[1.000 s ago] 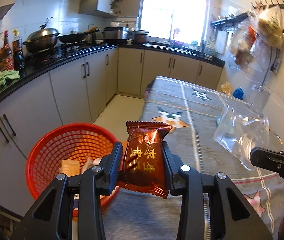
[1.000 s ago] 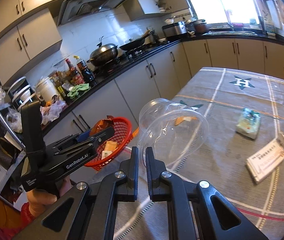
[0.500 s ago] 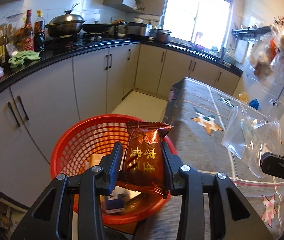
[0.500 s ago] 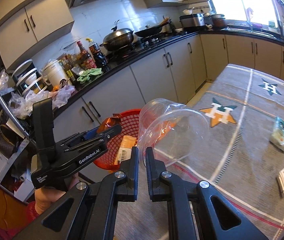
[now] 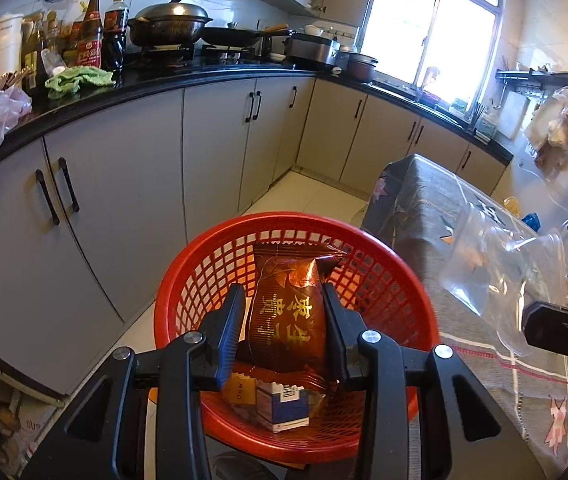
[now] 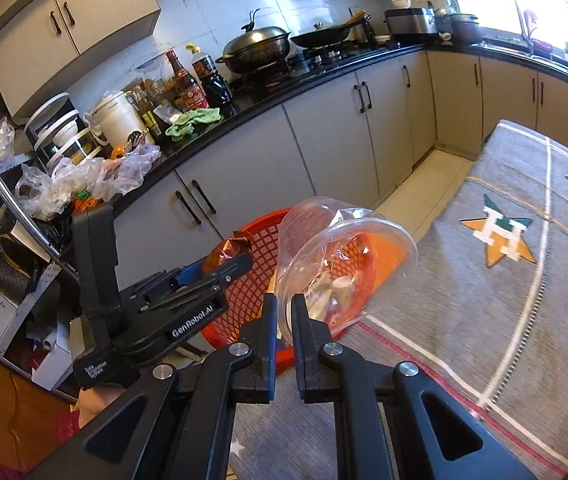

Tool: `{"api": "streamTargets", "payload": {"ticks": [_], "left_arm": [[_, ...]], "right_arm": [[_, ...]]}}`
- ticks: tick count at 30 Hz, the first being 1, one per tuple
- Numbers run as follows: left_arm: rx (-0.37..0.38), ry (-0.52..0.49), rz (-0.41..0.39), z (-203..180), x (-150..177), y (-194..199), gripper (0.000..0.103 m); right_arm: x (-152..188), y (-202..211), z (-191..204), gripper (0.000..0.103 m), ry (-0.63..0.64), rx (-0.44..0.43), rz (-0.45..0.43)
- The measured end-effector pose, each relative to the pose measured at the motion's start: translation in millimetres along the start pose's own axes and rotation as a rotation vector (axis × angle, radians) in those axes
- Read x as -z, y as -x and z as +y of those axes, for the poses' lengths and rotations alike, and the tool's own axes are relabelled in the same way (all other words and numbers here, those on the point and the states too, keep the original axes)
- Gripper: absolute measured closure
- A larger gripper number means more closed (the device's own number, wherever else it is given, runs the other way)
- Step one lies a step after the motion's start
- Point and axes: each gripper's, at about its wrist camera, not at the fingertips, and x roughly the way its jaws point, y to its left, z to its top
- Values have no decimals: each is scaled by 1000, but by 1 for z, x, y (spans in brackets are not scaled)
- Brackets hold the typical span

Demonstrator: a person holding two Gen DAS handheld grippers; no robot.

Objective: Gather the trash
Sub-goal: 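Open both grippers to drop the wrapper and lid into the basket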

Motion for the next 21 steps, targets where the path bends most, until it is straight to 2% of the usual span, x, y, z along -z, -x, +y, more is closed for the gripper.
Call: {"api": "streamTargets", "payload": {"ticks": [12,13,16,21], "left_arm": [[-5,3,9,13,7,-9,66],[-4,2,10,13,7,-8,66],[-3,0,6,11,7,-7,65],[0,3,-6,8,6,-1,58]], "right_arm": [[-15,-47,2,93,-75,-26,63],[-16,-49,2,91,-81,-30,67],[-15,-46,-4,71,-104,-31,60],[-14,-32,-11,71,-126,-39,32]]}}
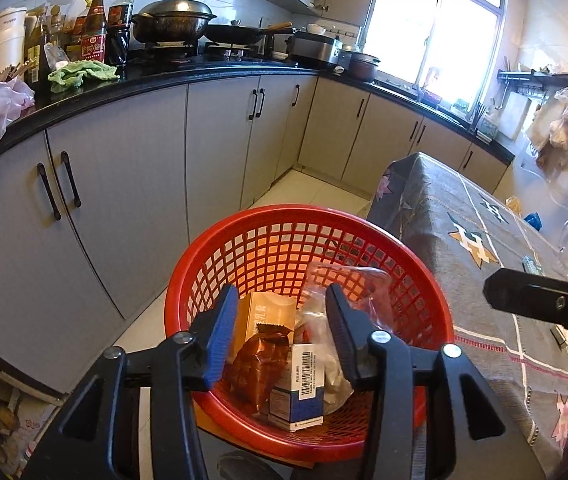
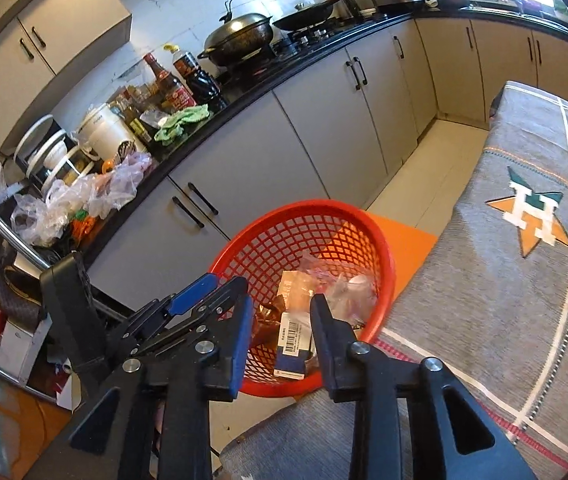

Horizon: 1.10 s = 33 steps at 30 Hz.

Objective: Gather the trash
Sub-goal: 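Open both grippers to drop the wrapper and lid into the basket, then move both open grippers back over the snack bag and white box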

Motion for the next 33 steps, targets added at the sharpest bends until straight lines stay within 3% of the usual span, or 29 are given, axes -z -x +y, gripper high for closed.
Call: {"api": "streamTargets", "payload": {"ticks": [3,5,6,11,21,28,33], "left_arm": [[3,-9,-5,-6,0,4,52],[4,-15,-14,-11,-1,8,45],[3,-17,-17,-13,-2,9,43],[-4,-26,-31,-23,-4,16,38],[-3,-65,-47,-47,-4,26,35],[41,-138,-36,-83,0,29,35],[91,-216,-11,-120,6,29,34]], "right_arm": [[2,12,-5,67,-10,7,-20],[3,17,-9,53,-19,18,-32],[5,20,-10,52,-22,23,-41],[10,29,-13,49,-9,69,-44],[25,64,-25,46,33,277,-117],[42,120,-82,46,-79,280,-177],[55,185,-140,46,-142,352,-227]]}}
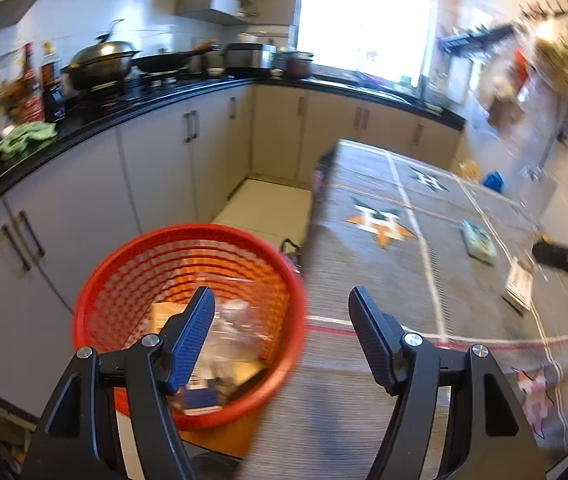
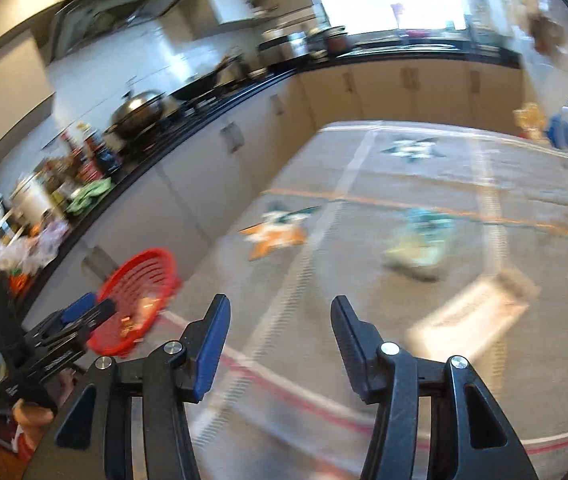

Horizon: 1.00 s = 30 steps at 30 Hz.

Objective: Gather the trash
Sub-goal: 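Move both open grippers back over the snack bag and white box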

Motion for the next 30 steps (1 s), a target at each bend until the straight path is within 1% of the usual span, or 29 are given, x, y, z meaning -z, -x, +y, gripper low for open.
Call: {"api": "streamTargets", "payload": {"ticks": [3,6,8,11,14,17,20,21,22,23,26,28,30], "left_arm": [[38,-41,18,-25,-3,-3,34],[85,-76,43,-55,-7,-7,34],[114,-94,67,-73,-11,-12,34],[155,-132,103,-103,-16,-20,33],[181,-169,123,-132,-20,-25,26],[188,-219,138,-161,-24,-35,26],[199,-246,164,-181,-28,-47,26],[204,-248,170,-185,-30,-50,26],[211,-249,179,-190,-32,-54,26],[213,-247,187,-194,-34,-59,26],[218,-237,214,-207,-41,-72,26],[210,-233,232,-217,-47,-82,26],[198,-237,236,-225,-52,-90,26]], "right_arm": [[-6,24,-51,45,-40,73,-36],[-13,33,-95,42,-71,131,-37],[-16,32,-126,42,-107,140,-19],[-18,20,-157,42,-132,118,25],[-18,6,-175,42,-135,91,51],[-12,-5,-179,42,-131,48,60],[-8,-14,-175,43,-105,14,75],[-8,-17,-172,44,-88,22,79],[-7,-19,-170,51,-63,41,79],[-6,-22,-166,65,-35,53,83],[-3,-25,-163,89,-15,67,95],[-4,-22,-160,93,-2,78,82],[-5,-11,-162,95,-13,89,52]]}}
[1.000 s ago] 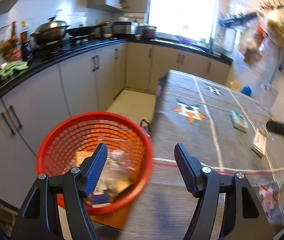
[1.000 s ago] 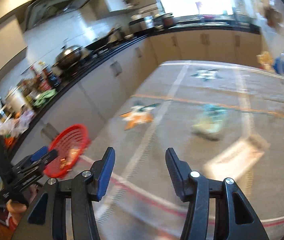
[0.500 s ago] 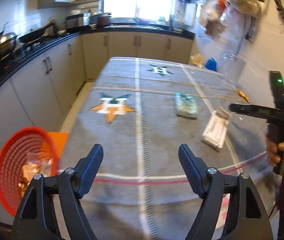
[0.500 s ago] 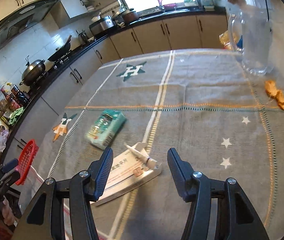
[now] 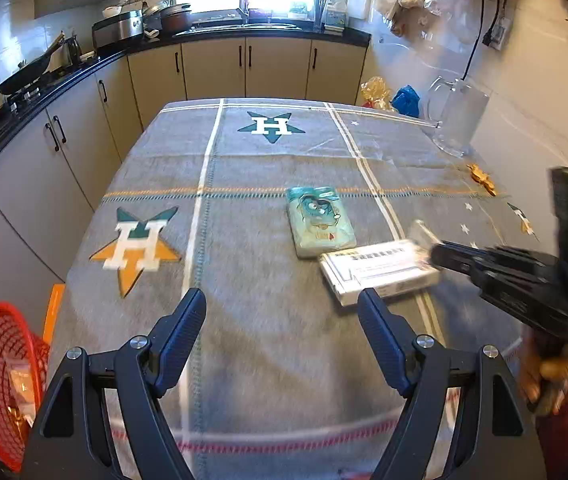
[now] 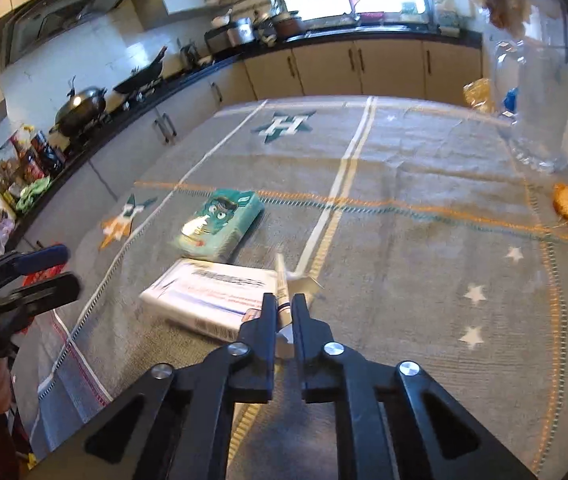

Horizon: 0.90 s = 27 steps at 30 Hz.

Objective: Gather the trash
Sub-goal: 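Move both open grippers back over the snack bag and white box, then grasp the blue-green snack bag with the left gripper while the right gripper grasps the white medicine box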

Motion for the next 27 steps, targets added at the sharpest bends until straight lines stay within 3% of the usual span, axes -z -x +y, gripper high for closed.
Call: {"api": "streamTargets", "payload": {"ticks": [6,11,22,23,26,27], "left_arm": [[-33,23,25,-14,-28,-28,23],[-68,56,90,-23,-45,-69,23],[-125,30,132,-41,-55,-116,23],[-122,28,132,-42,-55,-117,26],[-105,27,147,-37,-50,-120,52],[-112,22,132,-37,-48,-117,53]], "right_arm": [[-2,36,-28,95,-100,50,-92],[-4,56,-59,95,-227,71,-145],[-3,66,-65,95,-277,36,-174],[-3,66,-64,95,-277,33,-175],[-2,67,-63,95,-276,27,-179],[-3,67,-63,95,-276,26,-180]]}}
